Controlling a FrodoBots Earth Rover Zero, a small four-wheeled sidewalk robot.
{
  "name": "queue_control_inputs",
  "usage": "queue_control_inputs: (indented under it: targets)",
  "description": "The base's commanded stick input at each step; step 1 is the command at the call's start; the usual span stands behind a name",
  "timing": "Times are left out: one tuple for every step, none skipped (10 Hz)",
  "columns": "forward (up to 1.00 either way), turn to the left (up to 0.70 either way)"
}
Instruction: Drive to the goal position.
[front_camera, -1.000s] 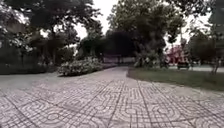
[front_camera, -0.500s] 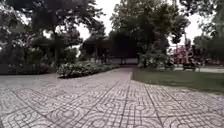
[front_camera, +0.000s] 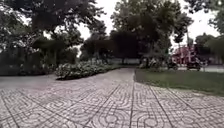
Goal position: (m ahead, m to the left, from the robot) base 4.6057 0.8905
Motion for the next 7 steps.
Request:
queue_control_inputs:
  targets:
    - [0.7,0.0]
    - [0.7,0.0]
    - [0.7,0.0]
    - [0.7,0.0]
    - [0.7,0.0]
    - [0.7,0.0]
    - [0.7,0.0]
